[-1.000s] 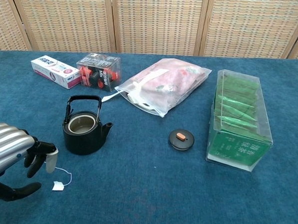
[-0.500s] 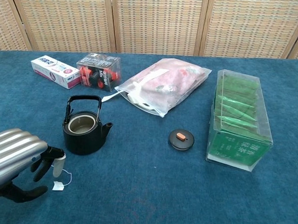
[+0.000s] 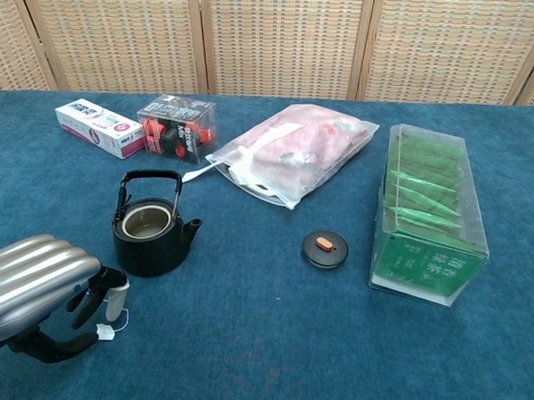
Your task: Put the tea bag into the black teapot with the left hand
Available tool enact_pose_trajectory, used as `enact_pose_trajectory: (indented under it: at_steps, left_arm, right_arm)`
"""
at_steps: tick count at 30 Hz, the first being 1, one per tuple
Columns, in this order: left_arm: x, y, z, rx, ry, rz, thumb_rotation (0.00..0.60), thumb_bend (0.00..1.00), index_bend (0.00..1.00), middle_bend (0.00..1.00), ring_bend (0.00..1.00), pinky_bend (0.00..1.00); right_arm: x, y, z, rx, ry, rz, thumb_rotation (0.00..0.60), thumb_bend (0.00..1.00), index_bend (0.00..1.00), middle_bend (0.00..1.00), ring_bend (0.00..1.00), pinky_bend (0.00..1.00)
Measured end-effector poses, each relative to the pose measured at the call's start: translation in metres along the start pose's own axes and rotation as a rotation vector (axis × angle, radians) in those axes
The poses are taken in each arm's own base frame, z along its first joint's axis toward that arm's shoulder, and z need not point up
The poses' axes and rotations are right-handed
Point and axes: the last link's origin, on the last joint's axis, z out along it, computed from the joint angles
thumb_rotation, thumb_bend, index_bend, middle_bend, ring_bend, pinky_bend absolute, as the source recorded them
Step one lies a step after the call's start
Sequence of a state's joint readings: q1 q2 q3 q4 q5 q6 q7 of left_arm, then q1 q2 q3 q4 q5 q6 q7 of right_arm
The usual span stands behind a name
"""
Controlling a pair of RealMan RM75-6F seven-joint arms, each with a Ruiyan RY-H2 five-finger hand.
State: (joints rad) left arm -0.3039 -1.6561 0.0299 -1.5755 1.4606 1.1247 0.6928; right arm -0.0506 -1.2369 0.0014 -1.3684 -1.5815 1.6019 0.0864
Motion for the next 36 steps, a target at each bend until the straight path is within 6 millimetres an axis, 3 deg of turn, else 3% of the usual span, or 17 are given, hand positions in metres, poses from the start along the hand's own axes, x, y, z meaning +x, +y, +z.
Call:
enact_pose_trajectory:
  at_steps: [28,36]
  left_arm:
    - [-0.0067,0.0031,0.0043,0.004,-0.058,-0.012,0.6,0.46,0.62,0.68,0.56,0.45]
    - [0.002,0.0037,0.0024,-0.001,-0.021,-0.04,0.6,0.47,0.63,0.69,0.57,0.45]
  right_arm:
    - [-0.0014,0.0026,-0.0012,-0.012,-0.007,0.001,0.6,0.07,0.09,0.13,0.0,0.08]
    - [-0.0011,0.0025,-0.001,-0.011,-0.005,0.001,0.6,0.07,0.09,0.13,0.0,0.08]
